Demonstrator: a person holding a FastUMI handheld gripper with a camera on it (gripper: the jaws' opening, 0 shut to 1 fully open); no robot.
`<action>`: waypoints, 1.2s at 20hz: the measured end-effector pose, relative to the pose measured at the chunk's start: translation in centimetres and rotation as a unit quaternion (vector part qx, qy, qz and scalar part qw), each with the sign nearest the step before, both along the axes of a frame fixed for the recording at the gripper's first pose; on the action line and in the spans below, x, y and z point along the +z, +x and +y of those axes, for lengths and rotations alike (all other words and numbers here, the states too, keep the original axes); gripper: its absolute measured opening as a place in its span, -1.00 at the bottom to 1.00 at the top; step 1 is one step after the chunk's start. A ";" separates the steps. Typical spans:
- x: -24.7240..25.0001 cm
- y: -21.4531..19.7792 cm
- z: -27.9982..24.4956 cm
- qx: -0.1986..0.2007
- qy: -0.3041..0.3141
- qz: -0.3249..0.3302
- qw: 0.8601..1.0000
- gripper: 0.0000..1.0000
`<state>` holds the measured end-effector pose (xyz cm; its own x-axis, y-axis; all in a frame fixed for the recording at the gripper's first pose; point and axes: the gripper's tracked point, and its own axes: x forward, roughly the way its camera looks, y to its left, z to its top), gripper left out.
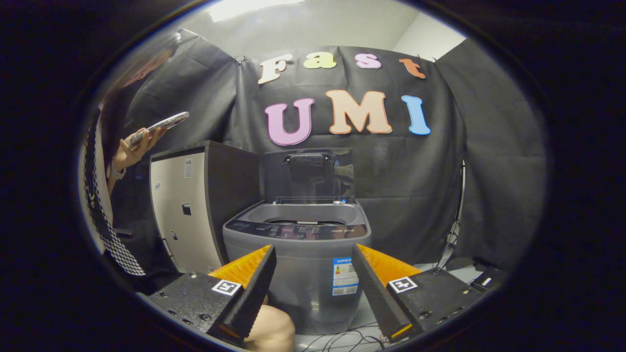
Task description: Put the clothes into the washing machine and then close the washing machine lid.
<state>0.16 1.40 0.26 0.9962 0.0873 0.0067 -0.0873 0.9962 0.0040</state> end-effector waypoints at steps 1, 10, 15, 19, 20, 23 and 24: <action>0.0 0.0 0.0 0.000 0.000 0.000 1.000 0.88; -0.2 0.2 0.1 0.000 0.000 -0.001 1.000 0.88; -0.2 0.2 0.1 0.000 0.000 -0.001 1.000 0.88; 0.4 -0.3 -0.6 -0.023 0.002 -0.016 1.000 0.89; 0.9 -0.2 -0.5 -0.022 0.001 -0.024 0.999 0.89; 5.7 2.1 0.3 -0.014 -0.011 -0.055 0.998 0.89; 8.0 4.1 1.0 -0.006 -0.016 -0.061 0.998 0.89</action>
<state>4.29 2.38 8.22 0.9890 0.0778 0.1255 -0.0735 0.9966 -0.0385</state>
